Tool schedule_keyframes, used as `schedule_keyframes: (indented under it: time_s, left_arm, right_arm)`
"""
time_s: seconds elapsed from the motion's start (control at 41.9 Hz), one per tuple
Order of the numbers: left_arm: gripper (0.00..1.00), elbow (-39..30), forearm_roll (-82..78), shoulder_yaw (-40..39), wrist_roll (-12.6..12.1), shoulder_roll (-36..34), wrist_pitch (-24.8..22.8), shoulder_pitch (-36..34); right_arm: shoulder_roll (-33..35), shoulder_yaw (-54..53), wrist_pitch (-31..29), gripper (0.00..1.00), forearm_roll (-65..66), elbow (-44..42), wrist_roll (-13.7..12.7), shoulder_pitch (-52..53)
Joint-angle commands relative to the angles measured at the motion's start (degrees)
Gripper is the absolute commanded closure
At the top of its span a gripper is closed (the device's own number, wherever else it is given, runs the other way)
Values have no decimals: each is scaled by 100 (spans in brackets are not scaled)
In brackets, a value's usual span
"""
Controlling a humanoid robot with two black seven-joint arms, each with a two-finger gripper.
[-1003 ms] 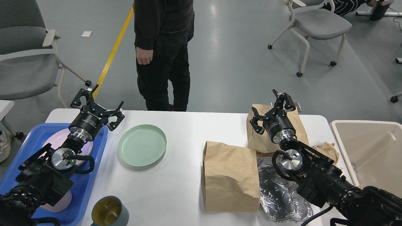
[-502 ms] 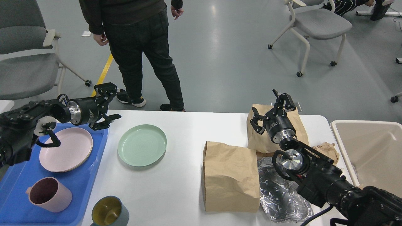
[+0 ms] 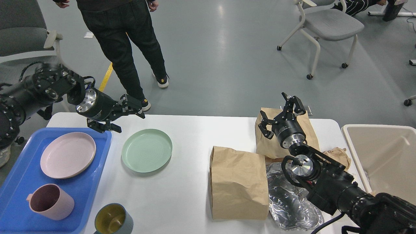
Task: Tidy desktop
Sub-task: 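Move the left gripper over the yellow-green cup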
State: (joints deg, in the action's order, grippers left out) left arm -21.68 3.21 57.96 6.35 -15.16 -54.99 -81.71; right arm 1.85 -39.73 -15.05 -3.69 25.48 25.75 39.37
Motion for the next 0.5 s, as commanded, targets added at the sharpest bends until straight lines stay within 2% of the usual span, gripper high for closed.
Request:
schedule_keyframes:
  time_s: [0.0,0.143,0.239,0.478]
  left_arm:
    - [2,-292,-13,1110,15,302,-1,-327]
    - [2,-740,-13,1972,15,786,-1,-635]
    - [2,-1415,-13,2473,24,1066,-1,-950]
    - [2,-2726,-13,2949,24,1313,-1,-1602]
  right_arm:
    - [8,0,2,0,0,0,0,0]
    - [0,0,2,0,0,0,0,0]
    - [8,0,2,0,0,0,0,0]
    - [0,0,2,0,0,0,0,0]
